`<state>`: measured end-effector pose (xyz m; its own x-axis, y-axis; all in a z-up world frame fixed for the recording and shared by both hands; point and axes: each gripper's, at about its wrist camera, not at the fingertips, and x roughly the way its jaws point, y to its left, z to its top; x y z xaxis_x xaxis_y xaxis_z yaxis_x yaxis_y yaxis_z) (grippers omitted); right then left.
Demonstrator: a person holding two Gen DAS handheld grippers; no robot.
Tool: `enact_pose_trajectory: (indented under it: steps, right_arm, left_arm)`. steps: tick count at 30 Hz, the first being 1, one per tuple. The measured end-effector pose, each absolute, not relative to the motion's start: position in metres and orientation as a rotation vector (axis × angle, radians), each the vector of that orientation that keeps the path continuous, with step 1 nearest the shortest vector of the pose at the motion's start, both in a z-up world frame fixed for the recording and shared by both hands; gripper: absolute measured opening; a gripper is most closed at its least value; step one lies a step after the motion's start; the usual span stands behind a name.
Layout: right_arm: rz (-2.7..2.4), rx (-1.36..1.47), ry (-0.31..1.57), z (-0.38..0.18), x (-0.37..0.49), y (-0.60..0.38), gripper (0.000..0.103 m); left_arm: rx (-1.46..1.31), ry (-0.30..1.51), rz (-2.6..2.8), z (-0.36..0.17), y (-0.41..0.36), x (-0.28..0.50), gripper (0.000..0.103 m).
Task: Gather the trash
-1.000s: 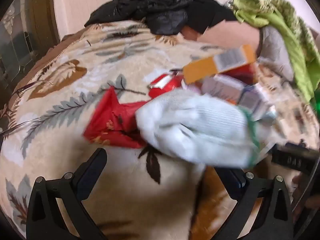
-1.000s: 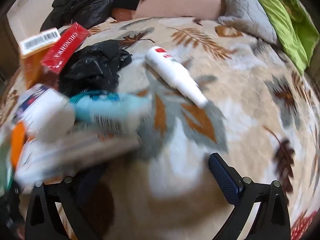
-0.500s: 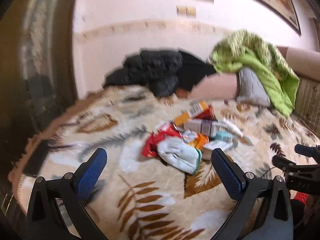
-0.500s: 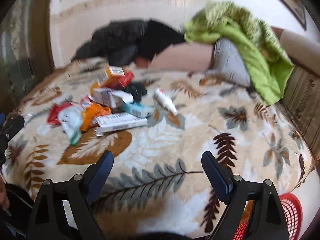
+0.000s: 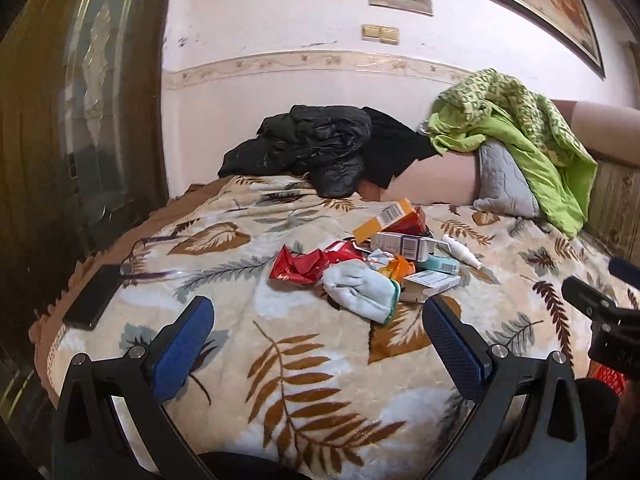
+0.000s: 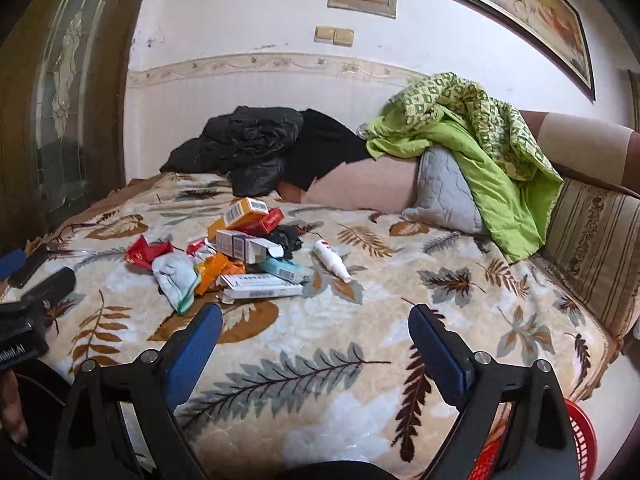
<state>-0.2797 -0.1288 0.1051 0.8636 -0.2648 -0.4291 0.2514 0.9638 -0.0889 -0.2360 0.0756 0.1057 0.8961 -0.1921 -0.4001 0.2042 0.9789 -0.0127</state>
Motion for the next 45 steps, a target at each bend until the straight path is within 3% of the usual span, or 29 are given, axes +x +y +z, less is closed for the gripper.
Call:
enact_pose_trajectory:
  steps: [16,45]
  right_arm:
    - [-0.316,0.006,0.583,0.097,-0.263,-0.144,0.096]
    - [-0.298,0.019,0.601,0.092,-0.252,-0.146,0.096]
  left_arm:
    - [0.013,0.484,-0.229,0.105,0.069,-0.223,0.103]
    - [0.039,0.503,-0.225,0.103,0.065,-0.215,0.103]
